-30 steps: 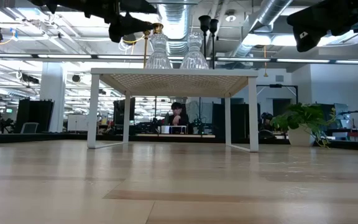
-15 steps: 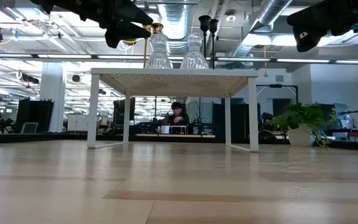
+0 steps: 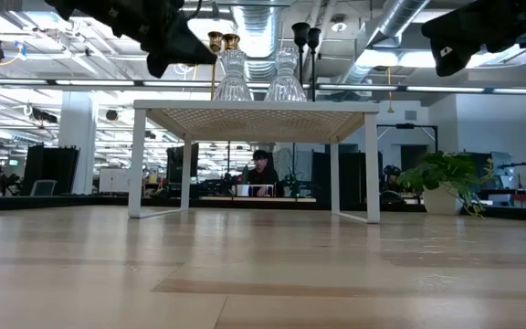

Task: Pick & Place candle stick holders
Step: Put the glass candle holder on the shelf

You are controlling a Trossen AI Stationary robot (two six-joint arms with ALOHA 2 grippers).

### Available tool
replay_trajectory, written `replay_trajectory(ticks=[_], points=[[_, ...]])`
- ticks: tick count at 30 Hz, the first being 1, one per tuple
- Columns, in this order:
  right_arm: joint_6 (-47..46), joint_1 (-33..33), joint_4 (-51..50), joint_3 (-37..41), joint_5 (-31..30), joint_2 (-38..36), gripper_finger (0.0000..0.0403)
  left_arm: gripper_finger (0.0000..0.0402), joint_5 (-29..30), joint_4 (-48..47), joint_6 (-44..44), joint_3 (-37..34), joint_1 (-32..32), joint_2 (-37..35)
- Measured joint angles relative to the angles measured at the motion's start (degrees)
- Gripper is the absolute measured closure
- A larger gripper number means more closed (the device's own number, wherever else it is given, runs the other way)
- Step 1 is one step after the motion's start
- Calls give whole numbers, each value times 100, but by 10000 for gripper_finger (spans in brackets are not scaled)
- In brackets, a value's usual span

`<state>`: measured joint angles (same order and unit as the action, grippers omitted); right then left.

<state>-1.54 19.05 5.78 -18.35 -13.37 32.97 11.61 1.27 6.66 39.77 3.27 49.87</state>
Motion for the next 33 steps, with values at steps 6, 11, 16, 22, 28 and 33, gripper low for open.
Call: replay_trajectory(ticks=[6,11,16,22,28,33], points=[[1,0,-4,0,0,0,403,396,795,-145,2,-61,0,152],[1,0,-13,0,0,-1,403,398,886,65,90,-61,0,513],[0,0,-17,0,0,-2,403,398,939,406,114,-61,2,885],[1,0,-26,0,0,-2,403,397,937,578,111,-61,0,997],[1,0,-79,0,0,-2,403,398,763,697,114,-61,2,997],[2,0,-79,0,0,-2,403,399,590,721,134,-61,0,1000]])
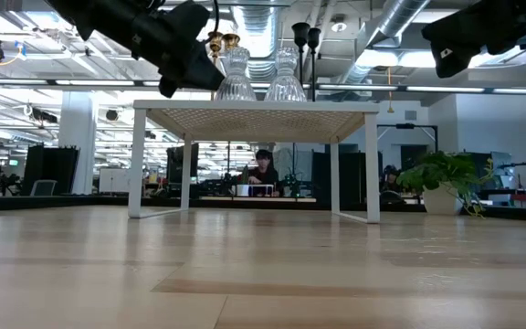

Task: Pick & Place candle stick holders
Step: Put the glass candle holder on the shelf, then return to Home Position

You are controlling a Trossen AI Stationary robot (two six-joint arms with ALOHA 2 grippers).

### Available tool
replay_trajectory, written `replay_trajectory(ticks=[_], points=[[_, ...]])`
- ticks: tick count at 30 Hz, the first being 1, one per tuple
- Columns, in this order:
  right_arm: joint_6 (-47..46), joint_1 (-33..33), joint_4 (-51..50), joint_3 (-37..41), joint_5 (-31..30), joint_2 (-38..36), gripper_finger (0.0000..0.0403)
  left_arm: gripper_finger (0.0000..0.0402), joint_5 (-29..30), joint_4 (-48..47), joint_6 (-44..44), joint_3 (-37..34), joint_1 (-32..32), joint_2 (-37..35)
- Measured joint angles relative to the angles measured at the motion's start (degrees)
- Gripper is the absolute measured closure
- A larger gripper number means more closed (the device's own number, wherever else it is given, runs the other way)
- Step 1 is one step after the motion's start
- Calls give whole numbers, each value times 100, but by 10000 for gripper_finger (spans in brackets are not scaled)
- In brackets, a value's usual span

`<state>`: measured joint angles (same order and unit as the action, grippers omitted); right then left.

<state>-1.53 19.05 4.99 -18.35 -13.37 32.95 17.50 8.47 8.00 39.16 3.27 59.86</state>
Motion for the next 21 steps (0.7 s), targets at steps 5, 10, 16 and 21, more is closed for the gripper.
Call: replay_trajectory(ticks=[5,10,16,21], points=[[1,0,0,0,0,0,403,398,2,22,0,0,0,1],[-1,0,0,0,0,0,403,398,405,-28,-130,0,0,-13],[-1,0,-7,0,0,0,403,398,825,-756,-159,-7,-61,-329],[17,-6,-26,0,-2,0,403,397,-26,-1325,-472,-7,-385,-880]])
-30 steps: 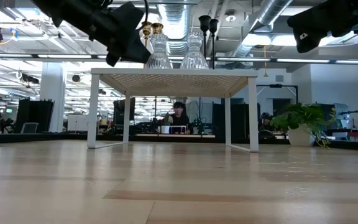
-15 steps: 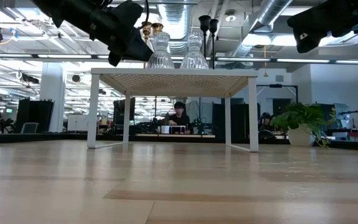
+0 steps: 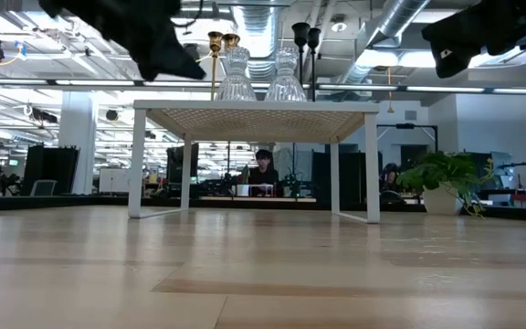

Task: Pick & Place candle stick holders
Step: Return to Home Position

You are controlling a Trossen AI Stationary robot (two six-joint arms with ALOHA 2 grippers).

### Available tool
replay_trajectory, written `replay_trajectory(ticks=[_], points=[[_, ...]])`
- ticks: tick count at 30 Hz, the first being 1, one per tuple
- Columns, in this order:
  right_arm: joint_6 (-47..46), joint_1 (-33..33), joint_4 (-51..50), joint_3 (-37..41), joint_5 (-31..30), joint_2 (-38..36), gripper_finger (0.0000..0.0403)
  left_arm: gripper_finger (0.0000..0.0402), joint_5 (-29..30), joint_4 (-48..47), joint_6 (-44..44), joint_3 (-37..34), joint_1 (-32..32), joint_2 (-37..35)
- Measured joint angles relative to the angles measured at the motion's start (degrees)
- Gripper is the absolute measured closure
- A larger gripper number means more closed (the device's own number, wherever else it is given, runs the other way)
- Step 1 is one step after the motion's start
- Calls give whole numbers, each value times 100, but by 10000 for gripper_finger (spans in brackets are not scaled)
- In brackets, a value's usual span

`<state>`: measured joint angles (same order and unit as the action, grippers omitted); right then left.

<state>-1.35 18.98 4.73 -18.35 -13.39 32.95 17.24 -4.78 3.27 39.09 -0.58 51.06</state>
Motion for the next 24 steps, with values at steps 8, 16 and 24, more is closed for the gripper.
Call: replay_trajectory(ticks=[8,16,24], points=[[173,2,19,0,-39,2,403,398,-99,-370,-303,-153,-741,-899],[176,2,44,0,-39,0,403,398,-99,-207,-304,-1079,-1120,-1762],[176,2,63,0,-39,0,403,398,-103,54,-516,-1292,-1396,-2139]])
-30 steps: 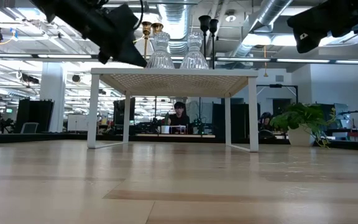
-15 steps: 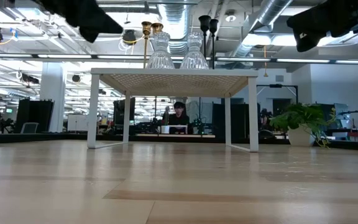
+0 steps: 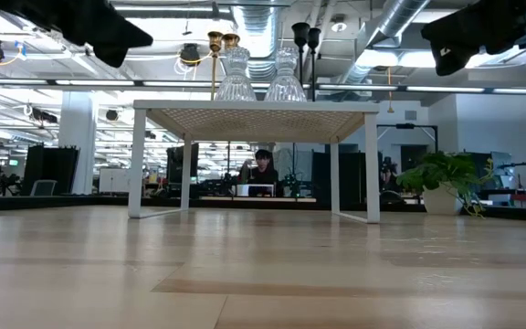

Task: Pick & Place candle stick holders
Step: Return to Home Position

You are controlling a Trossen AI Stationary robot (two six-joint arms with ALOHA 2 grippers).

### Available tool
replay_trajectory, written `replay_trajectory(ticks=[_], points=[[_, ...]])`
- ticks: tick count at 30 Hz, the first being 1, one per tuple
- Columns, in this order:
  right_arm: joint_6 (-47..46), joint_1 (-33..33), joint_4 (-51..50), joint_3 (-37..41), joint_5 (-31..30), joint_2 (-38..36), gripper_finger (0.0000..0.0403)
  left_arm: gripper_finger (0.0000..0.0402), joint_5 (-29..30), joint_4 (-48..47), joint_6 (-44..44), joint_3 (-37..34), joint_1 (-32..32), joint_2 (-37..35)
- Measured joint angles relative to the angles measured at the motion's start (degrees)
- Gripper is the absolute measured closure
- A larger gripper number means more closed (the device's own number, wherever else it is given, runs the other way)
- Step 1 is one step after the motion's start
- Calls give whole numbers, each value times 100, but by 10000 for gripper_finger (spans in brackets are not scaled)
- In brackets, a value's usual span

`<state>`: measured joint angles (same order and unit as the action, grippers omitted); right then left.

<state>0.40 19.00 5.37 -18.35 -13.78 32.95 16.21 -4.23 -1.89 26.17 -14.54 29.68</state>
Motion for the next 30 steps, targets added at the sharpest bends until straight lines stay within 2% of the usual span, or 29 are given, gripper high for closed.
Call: replay_trajectory(ticks=[6,13,20,26,30], points=[[2,0,-38,0,24,2,403,393,0,23,54,0,-197,-103],[4,-4,-34,0,22,2,403,397,2,20,432,0,-212,195],[20,-35,22,7,4,-161,403,395,-4,135,-551,0,-210,362],[408,-46,-211,7,38,-653,403,394,-30,167,-577,7,-210,-188],[594,-59,-289,7,41,-965,403,395,-546,61,-633,7,-210,-732]])
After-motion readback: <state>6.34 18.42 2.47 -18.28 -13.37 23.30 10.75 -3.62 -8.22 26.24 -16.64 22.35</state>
